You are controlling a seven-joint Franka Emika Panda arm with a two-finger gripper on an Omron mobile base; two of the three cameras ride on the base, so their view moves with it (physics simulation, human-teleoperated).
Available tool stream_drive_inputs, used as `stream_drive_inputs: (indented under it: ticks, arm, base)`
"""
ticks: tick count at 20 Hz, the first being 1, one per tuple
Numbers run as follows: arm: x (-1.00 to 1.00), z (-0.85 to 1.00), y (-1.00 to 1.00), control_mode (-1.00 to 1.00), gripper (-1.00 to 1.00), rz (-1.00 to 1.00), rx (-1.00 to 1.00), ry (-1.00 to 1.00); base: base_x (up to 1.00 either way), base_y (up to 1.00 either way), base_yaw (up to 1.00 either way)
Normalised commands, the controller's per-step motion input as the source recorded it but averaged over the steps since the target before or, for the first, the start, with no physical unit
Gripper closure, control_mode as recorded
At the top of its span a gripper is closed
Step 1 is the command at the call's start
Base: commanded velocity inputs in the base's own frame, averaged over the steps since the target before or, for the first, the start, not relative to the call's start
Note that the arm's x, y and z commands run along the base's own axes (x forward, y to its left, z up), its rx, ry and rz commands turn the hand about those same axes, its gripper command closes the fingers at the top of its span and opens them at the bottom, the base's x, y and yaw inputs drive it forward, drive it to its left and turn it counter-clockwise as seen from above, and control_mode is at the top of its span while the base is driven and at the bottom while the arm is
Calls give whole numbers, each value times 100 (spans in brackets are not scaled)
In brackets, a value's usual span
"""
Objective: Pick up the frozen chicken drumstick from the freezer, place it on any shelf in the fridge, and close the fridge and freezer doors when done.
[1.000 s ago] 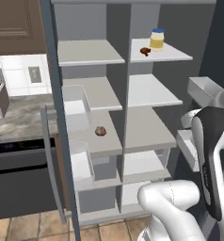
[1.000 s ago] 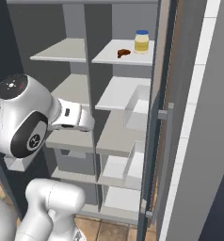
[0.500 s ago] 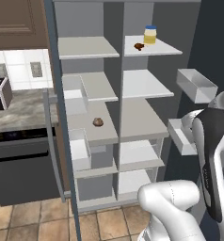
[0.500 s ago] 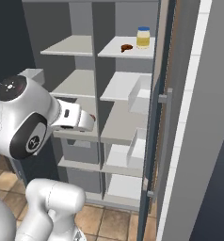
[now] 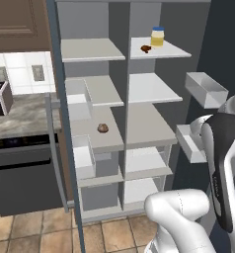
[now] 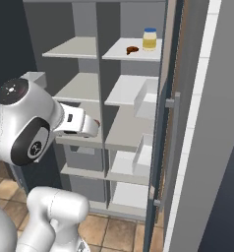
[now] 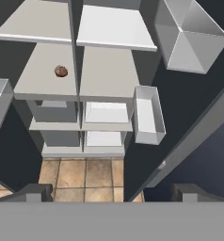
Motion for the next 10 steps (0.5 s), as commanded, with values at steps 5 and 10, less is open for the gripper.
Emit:
stream_drive_inputs:
  ticks: [5, 10]
  arm:
    - [0, 0, 0, 100, -100, 0, 0, 0]
    - [0, 0, 0, 100, -100, 0, 0, 0]
  base:
    - [0, 0, 0]
    - [0, 0, 0]
